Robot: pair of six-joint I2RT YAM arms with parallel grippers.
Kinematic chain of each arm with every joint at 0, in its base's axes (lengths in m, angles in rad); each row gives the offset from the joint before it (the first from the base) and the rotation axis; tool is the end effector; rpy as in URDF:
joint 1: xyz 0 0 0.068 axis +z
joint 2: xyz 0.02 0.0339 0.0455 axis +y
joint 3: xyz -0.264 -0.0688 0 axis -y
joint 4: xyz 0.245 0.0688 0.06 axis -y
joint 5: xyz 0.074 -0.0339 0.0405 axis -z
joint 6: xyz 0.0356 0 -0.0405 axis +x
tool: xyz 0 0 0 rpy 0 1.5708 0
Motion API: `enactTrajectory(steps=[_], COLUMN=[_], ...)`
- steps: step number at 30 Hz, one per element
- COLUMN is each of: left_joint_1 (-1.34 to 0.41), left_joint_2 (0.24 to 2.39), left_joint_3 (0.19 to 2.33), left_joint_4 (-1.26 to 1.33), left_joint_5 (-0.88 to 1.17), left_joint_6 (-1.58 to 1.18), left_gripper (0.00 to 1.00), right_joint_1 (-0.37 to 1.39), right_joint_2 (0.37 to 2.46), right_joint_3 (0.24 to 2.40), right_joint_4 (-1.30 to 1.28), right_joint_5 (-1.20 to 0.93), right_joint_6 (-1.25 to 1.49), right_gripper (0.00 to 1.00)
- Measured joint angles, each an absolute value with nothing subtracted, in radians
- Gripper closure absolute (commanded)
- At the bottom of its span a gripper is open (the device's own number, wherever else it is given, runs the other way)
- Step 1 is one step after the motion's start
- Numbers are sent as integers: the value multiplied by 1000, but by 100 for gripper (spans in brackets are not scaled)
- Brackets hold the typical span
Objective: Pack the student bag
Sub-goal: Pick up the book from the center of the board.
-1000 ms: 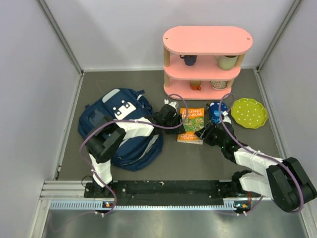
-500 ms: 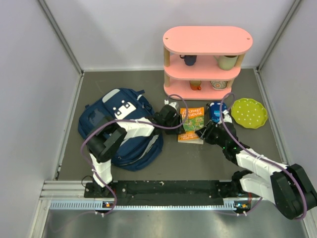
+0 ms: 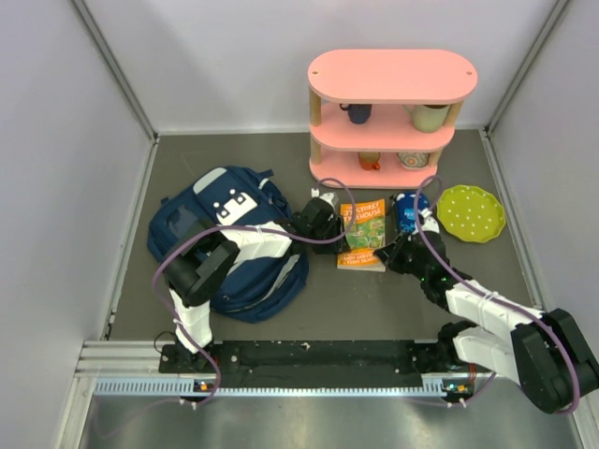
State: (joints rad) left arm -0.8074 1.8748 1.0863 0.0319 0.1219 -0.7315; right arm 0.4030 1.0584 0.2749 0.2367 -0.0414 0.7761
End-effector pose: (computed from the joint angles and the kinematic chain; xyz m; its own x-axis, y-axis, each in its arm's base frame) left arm 0.2691 -0.2875 0.1589 -0.8731 -0.0467 -0.4854 0.2621 0.7944 -0.5479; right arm 0.1835 0.0798 0.1562 -0.6386 0.4886 -0.5945 0.0322 0.7889 0.6137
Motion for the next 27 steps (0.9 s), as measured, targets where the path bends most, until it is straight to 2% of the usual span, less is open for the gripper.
enactTrajectory(steps=[8, 14, 27], left_joint_1=[-812, -814, -814], left_joint_2=[1868, 1794, 1490], left_joint_3=[1063, 1016, 869], left_joint_4=[55, 51, 69], left_joint_5=[107, 63, -9], left_joint_6=[-740, -743, -757], left_gripper=[32, 22, 17], right_joint_1=[403, 403, 403], right_joint_2=[1051, 985, 660], right_joint_3=[277, 278, 280], right_joint_4=[229, 176, 19], right_joint_5=[-40, -68, -112], right_joint_6=[776, 777, 878], right_gripper=[100, 100, 100])
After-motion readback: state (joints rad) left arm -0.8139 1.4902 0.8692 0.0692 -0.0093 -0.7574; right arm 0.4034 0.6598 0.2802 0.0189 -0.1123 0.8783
